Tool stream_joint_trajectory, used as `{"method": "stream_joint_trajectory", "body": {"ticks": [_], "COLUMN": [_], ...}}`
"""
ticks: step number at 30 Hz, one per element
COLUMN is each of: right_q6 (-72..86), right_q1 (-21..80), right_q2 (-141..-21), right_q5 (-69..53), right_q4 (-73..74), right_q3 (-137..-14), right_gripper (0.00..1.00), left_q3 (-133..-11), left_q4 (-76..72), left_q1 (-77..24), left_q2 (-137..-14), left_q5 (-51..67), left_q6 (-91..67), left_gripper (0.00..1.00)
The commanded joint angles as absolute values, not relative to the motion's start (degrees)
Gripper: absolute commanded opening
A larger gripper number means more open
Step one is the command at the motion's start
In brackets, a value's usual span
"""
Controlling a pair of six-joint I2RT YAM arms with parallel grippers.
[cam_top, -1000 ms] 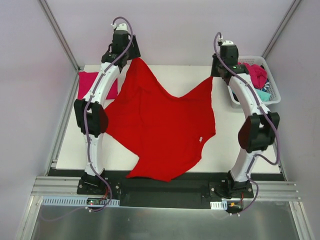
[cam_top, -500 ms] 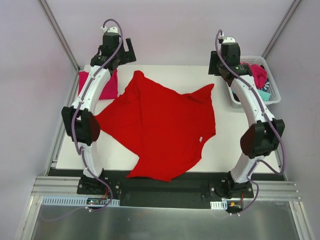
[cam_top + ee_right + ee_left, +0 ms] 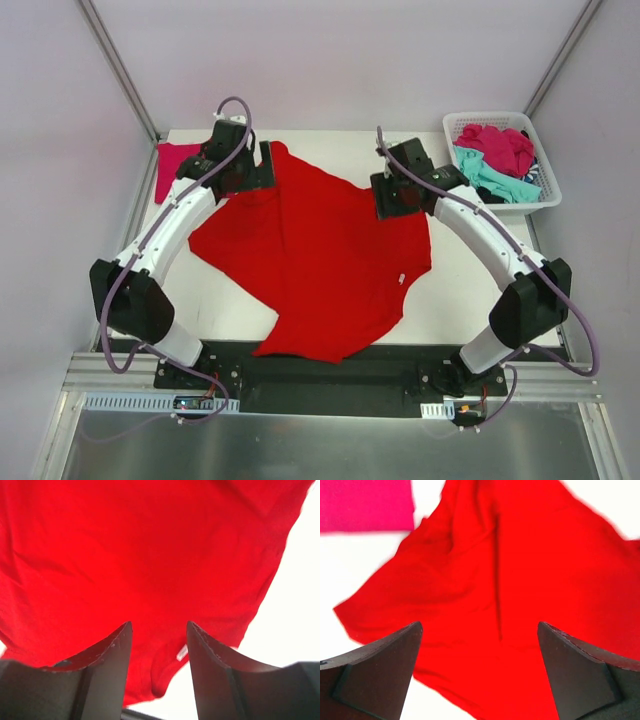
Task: Fold and stack the t-shirts
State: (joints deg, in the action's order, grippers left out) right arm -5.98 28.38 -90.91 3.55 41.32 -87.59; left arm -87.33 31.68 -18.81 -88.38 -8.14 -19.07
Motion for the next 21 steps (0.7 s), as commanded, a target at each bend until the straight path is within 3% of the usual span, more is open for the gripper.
{"method": "stream_joint_trajectory", "body": {"ticks": [1, 6, 16, 21], "right_q6": [-2.81, -1.76, 2.02, 5.53], "right_q1": [29.09, 31.28, 48.40, 52.20], "right_q2": [-88.24, -89.56, -101.15, -105.91], "right_q5": [1.85, 0.88, 2.90, 0.70], "right_q4": [46.06, 44.56, 47.20, 44.48], "right_q3": [-82.54, -78.40, -79.98, -81.30], "right_gripper": [0.50, 0.49, 0.47, 0.44], "left_q3": [-82.97, -89.71, -98.17, -98.62], "left_q4": [36.12, 40.50, 42.98, 43.24], "left_q1": [-15.31, -4.32, 4.64, 4.75], "left_q2": [-86.92, -96.39, -106.17, -106.35], "left_q5": [-15.64, -8.00, -1.41, -0.61], "left_q6": [-23.46, -27.51, -30.59, -29.88], "left_gripper": [0.99, 0.99, 0.99, 0.99]}}
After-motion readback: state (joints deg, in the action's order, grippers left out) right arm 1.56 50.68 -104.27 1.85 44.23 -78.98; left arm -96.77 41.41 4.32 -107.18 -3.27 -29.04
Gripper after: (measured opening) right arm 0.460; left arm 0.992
